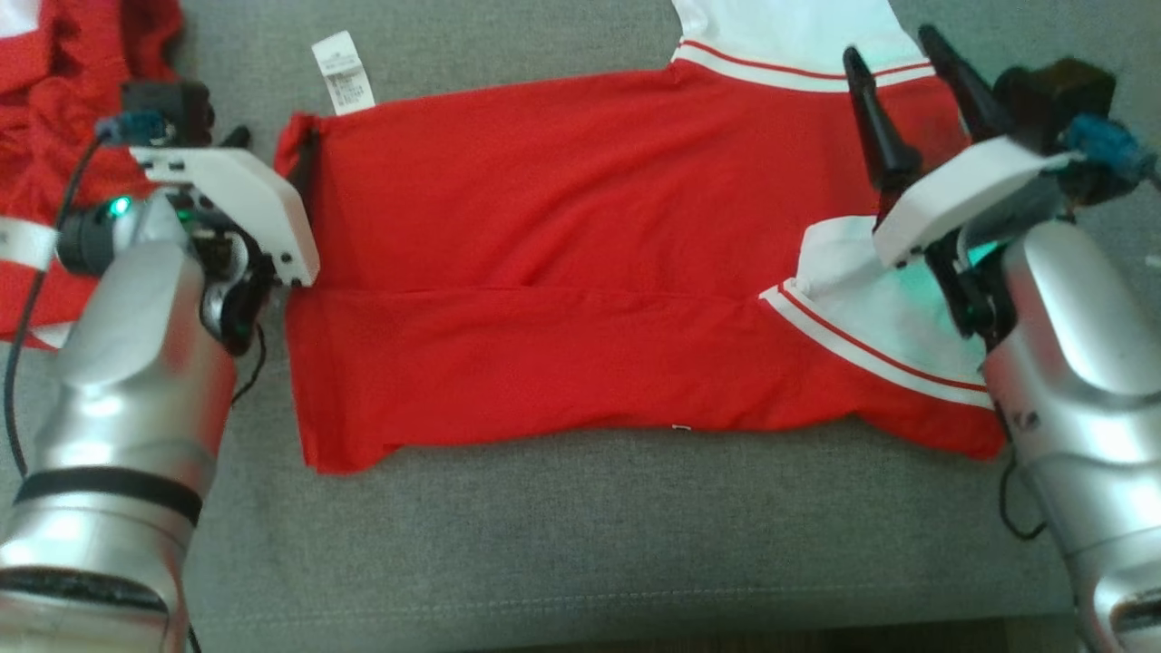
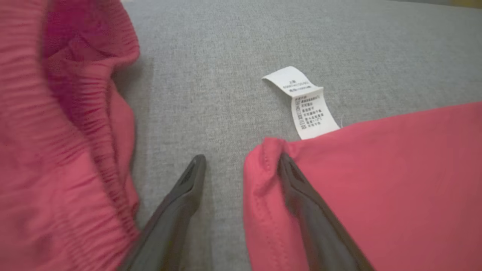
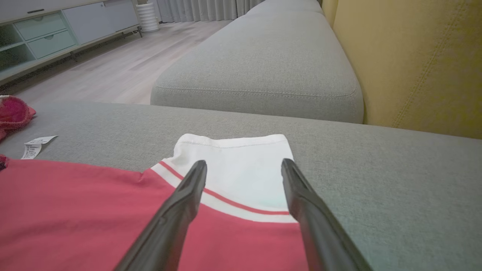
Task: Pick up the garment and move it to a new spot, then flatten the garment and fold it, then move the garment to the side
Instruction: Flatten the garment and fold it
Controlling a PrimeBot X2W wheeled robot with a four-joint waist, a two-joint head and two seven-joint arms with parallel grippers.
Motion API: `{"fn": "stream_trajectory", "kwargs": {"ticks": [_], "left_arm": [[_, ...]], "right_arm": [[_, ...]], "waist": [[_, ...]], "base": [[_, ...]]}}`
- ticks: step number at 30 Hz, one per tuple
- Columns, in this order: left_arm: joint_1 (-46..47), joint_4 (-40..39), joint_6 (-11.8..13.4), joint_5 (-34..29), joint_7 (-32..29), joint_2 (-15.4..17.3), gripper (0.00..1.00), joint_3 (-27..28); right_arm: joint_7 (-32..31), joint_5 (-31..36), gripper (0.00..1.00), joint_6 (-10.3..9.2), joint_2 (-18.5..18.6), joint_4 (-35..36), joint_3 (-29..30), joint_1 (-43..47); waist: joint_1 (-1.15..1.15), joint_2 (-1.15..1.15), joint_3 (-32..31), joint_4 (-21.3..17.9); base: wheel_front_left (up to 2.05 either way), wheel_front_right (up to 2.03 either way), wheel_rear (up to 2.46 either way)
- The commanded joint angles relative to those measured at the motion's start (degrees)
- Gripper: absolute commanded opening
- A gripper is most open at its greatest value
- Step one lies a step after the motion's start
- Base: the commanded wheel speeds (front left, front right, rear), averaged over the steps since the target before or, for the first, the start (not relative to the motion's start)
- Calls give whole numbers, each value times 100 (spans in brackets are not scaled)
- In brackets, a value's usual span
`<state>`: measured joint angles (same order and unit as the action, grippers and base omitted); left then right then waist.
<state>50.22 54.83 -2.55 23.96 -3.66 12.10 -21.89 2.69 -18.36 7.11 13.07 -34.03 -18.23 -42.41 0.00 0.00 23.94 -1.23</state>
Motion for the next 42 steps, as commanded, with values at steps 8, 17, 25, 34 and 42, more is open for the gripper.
{"fn": "stream_trajectory", "kwargs": {"ticks": [8,17,25,34,42], "left_arm": [[231,58,-136,12,-110,131,0,-61],[520,-163,-209,-86,151,-186,0,-313],[734,-225,-254,-136,354,-518,0,-531],[882,-46,-309,-76,568,-723,0,-686],[1007,80,-127,-72,1152,-734,0,-639]], "right_arm": [[-226,-22,100,37,242,-223,-140,-726],[-999,139,100,37,469,-1484,-22,-1897],[-1281,581,100,37,593,-2618,157,-2642],[-1596,881,0,37,490,-3368,58,-3085],[-725,968,0,37,620,-3346,121,-3309]], "waist": [[0,0,177,108],[0,0,490,548],[0,0,803,941],[0,0,961,1102],[0,0,831,1059]], "base": [[0,0,0],[0,0,0],[0,0,0],[0,0,0],[0,0,0]]}}
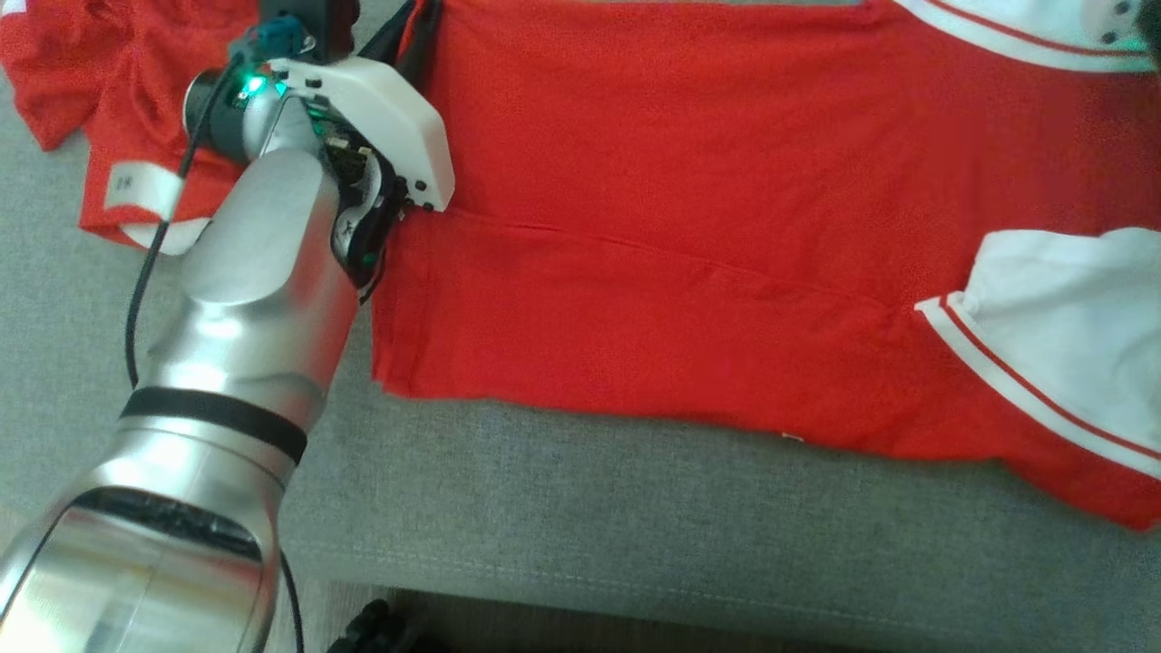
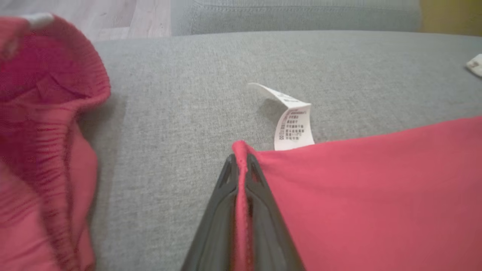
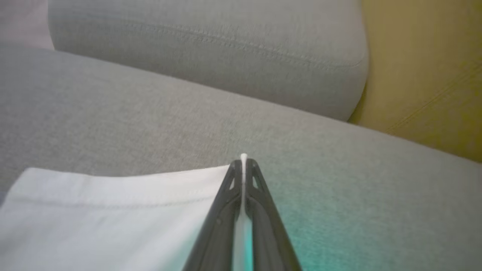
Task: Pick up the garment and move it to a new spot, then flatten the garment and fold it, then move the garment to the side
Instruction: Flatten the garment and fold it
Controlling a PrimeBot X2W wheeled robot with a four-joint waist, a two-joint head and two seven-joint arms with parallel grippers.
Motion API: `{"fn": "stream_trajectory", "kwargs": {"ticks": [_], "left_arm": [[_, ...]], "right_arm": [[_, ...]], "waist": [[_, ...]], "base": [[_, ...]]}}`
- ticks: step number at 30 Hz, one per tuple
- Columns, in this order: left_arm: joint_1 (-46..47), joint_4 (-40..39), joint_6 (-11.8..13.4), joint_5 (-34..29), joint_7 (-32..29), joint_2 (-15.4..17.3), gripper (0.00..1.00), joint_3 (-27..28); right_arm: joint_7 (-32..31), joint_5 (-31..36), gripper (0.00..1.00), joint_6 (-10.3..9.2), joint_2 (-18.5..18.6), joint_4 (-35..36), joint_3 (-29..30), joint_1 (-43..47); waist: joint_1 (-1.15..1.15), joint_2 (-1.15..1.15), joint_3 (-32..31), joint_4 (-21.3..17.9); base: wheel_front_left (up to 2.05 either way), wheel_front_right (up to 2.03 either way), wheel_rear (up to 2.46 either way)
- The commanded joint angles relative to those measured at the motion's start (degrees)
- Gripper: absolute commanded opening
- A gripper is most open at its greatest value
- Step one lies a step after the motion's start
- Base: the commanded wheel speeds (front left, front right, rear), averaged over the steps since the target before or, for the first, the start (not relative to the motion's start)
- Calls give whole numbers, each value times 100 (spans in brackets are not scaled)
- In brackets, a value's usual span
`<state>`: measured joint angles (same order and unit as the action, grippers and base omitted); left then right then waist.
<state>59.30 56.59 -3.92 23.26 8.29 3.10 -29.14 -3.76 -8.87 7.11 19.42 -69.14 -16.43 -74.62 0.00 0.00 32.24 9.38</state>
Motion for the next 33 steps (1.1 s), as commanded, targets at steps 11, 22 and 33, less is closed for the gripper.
{"fn": "stream_trajectory", "kwargs": {"ticks": [11,22,33], "left_arm": [[-90,-153,454,-105,653,384,0,280],[-1695,-1020,730,-261,670,656,0,753],[-2886,-1325,822,-428,670,609,0,1256]], "right_arm": [[1508,136,0,37,-230,-49,532,-17],[1824,-1099,0,37,-848,508,201,1471],[1578,-2643,0,37,-515,2067,-306,3557]], "waist": [[0,0,-434,-271],[0,0,-1195,-838],[0,0,-1678,-1064]], "base": [[0,0,0],[0,0,0],[0,0,0]]}}
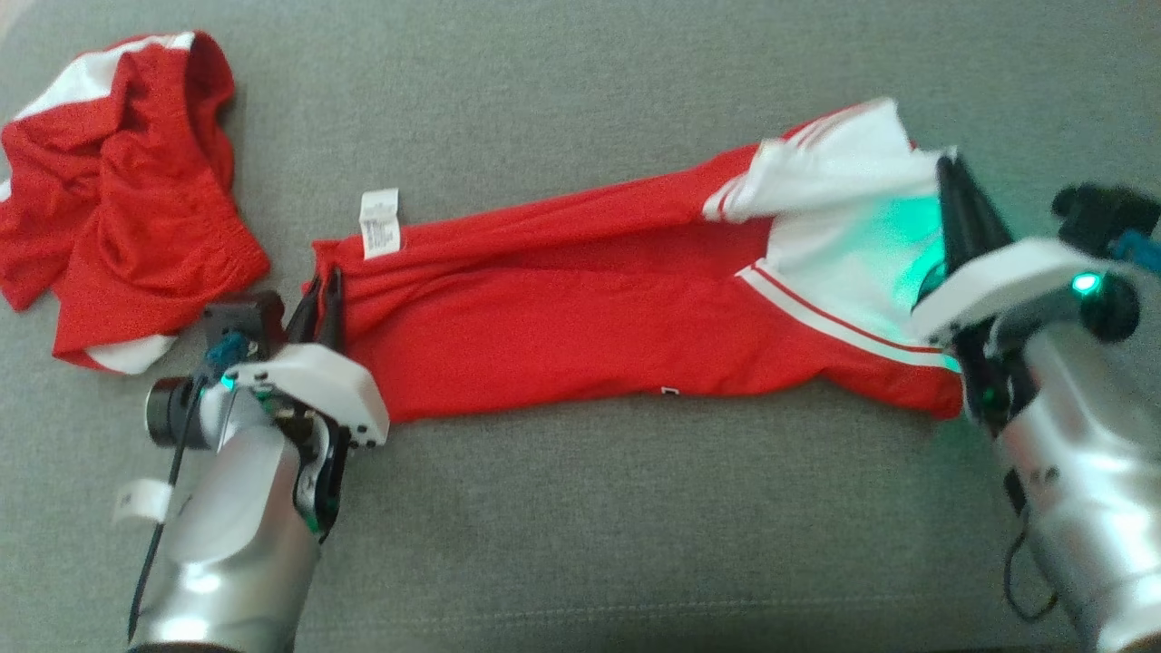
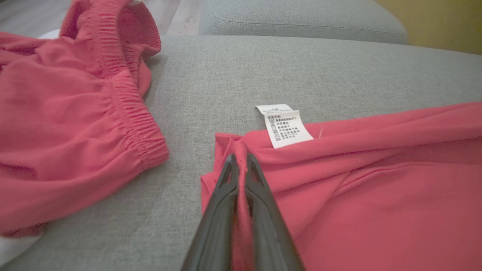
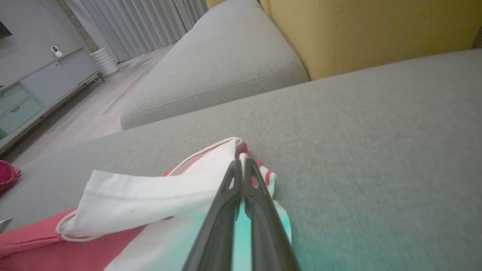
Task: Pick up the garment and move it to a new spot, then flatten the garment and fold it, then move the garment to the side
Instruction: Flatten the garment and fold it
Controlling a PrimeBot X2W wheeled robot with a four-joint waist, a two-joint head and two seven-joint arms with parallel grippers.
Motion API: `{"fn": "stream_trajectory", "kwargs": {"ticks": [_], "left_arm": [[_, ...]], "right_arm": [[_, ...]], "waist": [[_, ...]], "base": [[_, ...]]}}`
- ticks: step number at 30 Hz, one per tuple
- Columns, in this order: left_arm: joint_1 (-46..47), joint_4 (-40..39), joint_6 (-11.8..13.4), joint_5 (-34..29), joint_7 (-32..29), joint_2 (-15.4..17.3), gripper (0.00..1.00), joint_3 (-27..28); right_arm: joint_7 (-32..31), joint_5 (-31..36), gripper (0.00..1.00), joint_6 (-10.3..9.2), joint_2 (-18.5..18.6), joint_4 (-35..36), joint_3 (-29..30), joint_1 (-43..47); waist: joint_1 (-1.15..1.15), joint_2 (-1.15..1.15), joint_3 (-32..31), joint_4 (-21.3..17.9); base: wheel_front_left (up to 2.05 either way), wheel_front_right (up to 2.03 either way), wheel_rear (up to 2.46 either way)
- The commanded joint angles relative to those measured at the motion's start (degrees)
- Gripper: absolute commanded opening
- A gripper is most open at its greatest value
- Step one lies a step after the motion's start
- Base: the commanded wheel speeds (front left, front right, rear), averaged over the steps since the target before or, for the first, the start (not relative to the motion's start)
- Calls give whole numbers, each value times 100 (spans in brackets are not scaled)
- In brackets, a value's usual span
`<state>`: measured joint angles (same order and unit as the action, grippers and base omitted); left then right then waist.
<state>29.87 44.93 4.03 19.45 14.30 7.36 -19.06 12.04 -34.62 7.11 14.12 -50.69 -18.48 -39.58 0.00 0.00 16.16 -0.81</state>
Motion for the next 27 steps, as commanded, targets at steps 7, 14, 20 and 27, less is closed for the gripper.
{"fn": "stream_trajectory", "kwargs": {"ticks": [7,14,20,27], "left_arm": [[-432,-624,156,-421,70,147,0,542],[-904,-1015,291,-630,70,-62,100,834],[-1400,-1541,329,-762,70,-316,100,1075],[-1709,-1729,250,-754,70,-436,100,1051]], "right_arm": [[-406,-525,0,37,-27,888,-44,991],[-557,-533,100,37,-62,1086,294,1364],[-552,2,100,37,-124,926,569,1311],[-908,693,100,37,-315,228,666,1225]], "waist": [[0,0,-295,-82],[0,0,-403,8],[0,0,-407,229],[0,0,-436,493]], "base": [[0,0,0],[0,0,0],[0,0,0],[0,0,0]]}}
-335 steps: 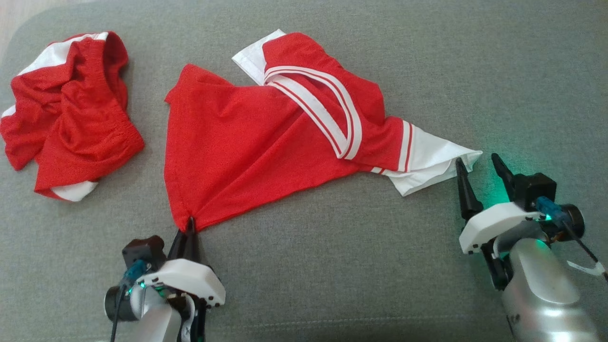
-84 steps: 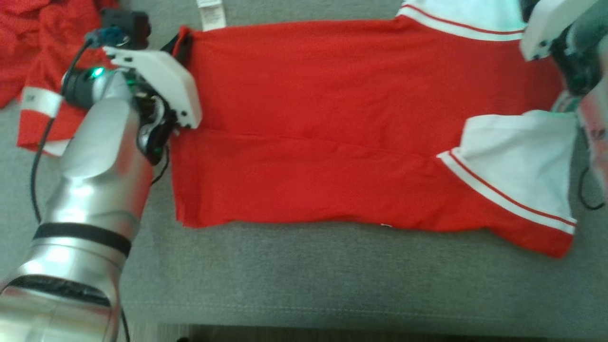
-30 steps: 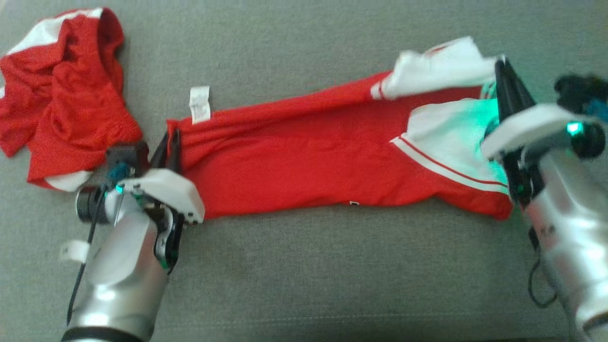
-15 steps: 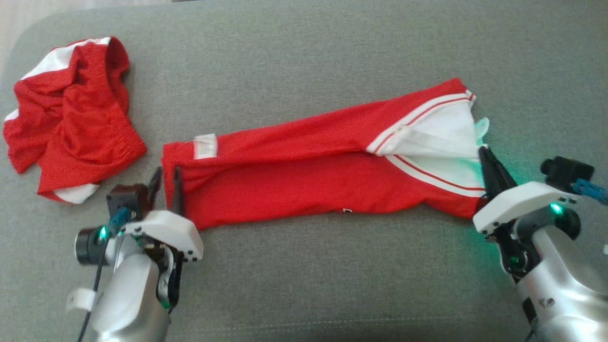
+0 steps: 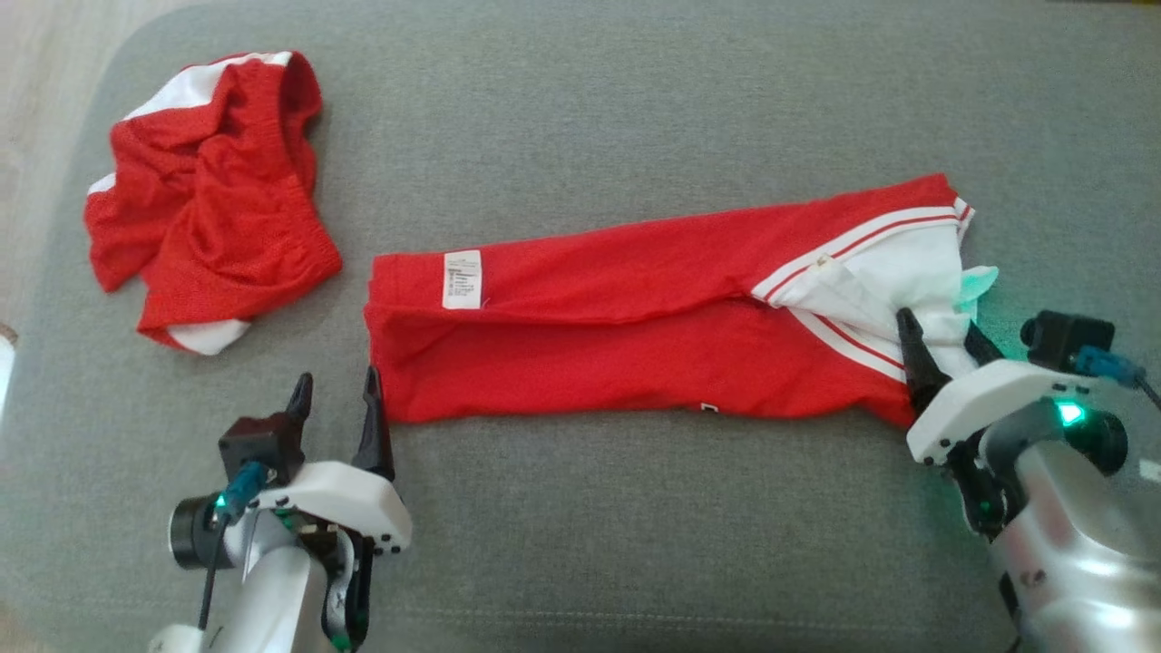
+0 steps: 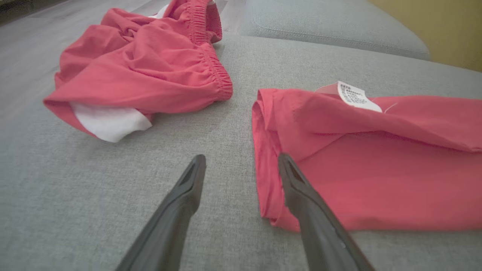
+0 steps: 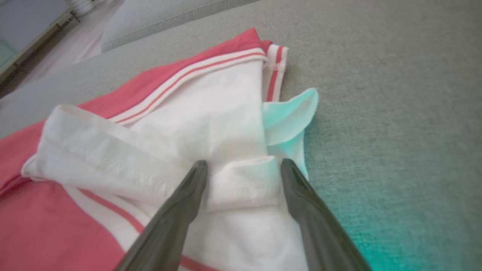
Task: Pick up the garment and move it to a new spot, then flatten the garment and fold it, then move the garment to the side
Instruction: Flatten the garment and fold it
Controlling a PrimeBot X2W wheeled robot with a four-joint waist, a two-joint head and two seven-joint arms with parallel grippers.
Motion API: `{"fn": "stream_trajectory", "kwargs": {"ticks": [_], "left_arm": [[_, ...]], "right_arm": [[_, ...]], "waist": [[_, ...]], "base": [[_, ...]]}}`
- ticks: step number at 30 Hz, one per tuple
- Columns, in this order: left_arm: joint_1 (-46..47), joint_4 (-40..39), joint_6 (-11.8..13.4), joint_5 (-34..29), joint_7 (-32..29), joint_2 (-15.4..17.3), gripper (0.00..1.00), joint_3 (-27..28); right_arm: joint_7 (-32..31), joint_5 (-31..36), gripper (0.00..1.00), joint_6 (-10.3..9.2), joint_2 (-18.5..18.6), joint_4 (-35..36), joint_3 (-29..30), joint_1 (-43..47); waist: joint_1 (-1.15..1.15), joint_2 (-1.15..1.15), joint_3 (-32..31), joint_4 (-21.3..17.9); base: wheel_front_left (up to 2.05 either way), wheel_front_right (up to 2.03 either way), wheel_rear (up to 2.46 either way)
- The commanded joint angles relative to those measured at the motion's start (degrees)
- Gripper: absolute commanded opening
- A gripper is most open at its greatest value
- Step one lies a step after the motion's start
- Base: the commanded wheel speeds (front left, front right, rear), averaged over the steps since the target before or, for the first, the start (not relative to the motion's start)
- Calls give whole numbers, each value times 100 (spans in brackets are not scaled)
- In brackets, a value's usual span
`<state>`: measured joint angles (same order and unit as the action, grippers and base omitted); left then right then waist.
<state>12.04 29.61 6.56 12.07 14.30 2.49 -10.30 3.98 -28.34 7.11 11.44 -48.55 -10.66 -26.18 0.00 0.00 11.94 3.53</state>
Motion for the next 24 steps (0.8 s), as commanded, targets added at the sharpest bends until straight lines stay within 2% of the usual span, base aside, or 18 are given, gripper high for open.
{"fn": "stream_trajectory", "kwargs": {"ticks": [1,3,4,5,6,7,8,12,19,24], "left_arm": [[49,-212,-7,-8,70,46,100,163],[8,-244,-8,65,70,43,100,111],[-8,-254,-3,96,70,42,100,84],[-20,-261,5,116,70,42,100,61],[-27,-265,12,130,70,41,100,40],[-33,-270,21,138,70,41,100,23],[-40,-274,30,145,70,41,100,9],[-65,-294,55,174,70,40,100,-20],[-74,-313,74,271,70,40,100,-124],[-35,-277,66,313,70,39,100,-254]], "right_arm": [[-162,119,100,37,-90,-84,-115,-116],[-282,144,100,37,-207,-230,-122,-99],[-342,147,96,37,-254,-278,-147,-85],[-370,124,84,37,-295,-301,-157,-74],[-420,106,48,37,-323,-322,-194,-61],[-445,99,18,37,-332,-327,-239,-50],[-456,80,0,37,-342,-325,-271,-41],[-308,9,0,37,-280,-278,-277,-47],[338,-25,0,37,126,-189,206,-257],[399,-207,0,37,199,351,117,-384]], "waist": [[0,0,-20,90],[0,0,-36,134],[0,0,-42,150],[0,0,-46,163],[0,0,-49,175],[0,0,-56,184],[0,0,-65,187],[0,0,-119,138],[0,0,-214,-56],[0,0,-241,-162]], "base": [[0,0,0],[0,0,0],[0,0,0],[0,0,0],[0,0,0],[0,0,0],[0,0,0],[0,0,0],[0,0,0],[0,0,0]]}}
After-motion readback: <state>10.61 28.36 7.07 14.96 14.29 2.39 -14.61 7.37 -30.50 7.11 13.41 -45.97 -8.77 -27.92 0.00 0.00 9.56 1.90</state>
